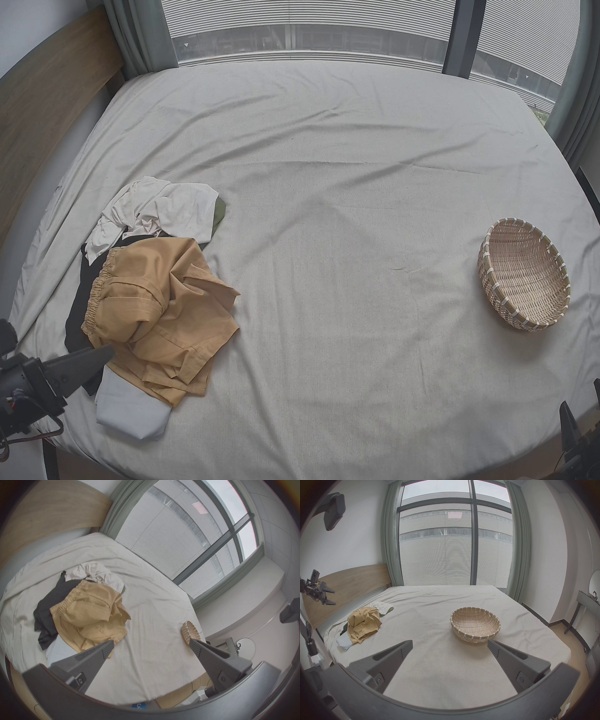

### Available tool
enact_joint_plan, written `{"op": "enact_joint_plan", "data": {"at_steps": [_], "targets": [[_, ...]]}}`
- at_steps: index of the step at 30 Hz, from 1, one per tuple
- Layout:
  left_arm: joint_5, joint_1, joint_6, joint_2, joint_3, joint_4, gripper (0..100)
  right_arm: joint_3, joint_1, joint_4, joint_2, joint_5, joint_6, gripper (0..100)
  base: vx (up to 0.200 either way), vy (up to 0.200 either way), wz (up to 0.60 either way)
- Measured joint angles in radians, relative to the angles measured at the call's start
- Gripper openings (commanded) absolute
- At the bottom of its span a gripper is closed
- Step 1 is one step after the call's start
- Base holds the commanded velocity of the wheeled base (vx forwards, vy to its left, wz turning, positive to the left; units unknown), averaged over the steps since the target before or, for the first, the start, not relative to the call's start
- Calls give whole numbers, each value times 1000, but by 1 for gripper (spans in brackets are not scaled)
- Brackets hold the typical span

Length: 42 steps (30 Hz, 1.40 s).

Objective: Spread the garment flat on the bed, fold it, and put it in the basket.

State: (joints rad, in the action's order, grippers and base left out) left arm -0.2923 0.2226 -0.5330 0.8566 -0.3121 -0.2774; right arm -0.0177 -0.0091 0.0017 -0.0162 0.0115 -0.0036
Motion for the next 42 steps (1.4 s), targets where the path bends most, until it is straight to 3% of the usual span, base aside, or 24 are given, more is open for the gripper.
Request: {"op": "enact_joint_plan", "data": {"at_steps": [10, 42], "targets": [[-22, -8, -4, 198, 20, -50, 100, 0, 0, 0, 0, 0, 0, 100, 0, 0, 0], [-23, -48, -4, 950, 165, -676, 100, 0, 0, 0, 0, 0, 0, 100, 0, 0, 0]]}}
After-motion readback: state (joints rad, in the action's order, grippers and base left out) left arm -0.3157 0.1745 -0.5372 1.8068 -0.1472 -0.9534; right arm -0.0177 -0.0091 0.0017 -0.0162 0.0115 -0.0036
